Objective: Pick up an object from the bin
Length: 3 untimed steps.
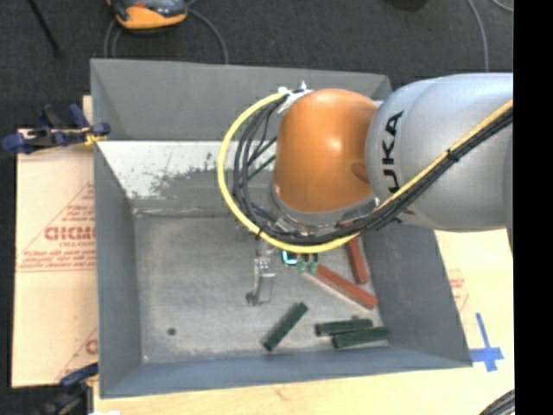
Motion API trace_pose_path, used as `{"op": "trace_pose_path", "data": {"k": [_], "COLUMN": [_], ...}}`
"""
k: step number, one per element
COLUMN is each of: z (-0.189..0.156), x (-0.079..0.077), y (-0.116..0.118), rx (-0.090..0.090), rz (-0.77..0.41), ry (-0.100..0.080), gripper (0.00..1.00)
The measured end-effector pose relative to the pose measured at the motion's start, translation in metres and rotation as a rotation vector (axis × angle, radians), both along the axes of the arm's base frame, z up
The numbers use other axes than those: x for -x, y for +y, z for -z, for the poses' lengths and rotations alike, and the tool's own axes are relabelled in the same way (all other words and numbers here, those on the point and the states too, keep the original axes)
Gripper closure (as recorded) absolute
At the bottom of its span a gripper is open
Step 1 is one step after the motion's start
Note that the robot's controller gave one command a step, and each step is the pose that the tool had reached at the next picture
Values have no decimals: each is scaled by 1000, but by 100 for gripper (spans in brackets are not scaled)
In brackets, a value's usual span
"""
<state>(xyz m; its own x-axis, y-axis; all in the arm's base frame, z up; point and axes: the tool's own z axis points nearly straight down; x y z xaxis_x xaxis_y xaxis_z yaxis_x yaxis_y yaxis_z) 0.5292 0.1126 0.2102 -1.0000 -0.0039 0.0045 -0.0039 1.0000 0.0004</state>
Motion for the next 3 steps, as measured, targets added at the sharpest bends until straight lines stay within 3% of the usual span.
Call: {"op": "trace_pose_path", "data": {"k": [1, 2, 3], "z": [-4, -4, 37], "x": [-2, -2, -1], "y": [-1, -1, 9], "rx": [-1, -1, -2], "rz": [5, 5, 0], "ry": [-8, -8, -16], "gripper": [100, 100, 100]}}
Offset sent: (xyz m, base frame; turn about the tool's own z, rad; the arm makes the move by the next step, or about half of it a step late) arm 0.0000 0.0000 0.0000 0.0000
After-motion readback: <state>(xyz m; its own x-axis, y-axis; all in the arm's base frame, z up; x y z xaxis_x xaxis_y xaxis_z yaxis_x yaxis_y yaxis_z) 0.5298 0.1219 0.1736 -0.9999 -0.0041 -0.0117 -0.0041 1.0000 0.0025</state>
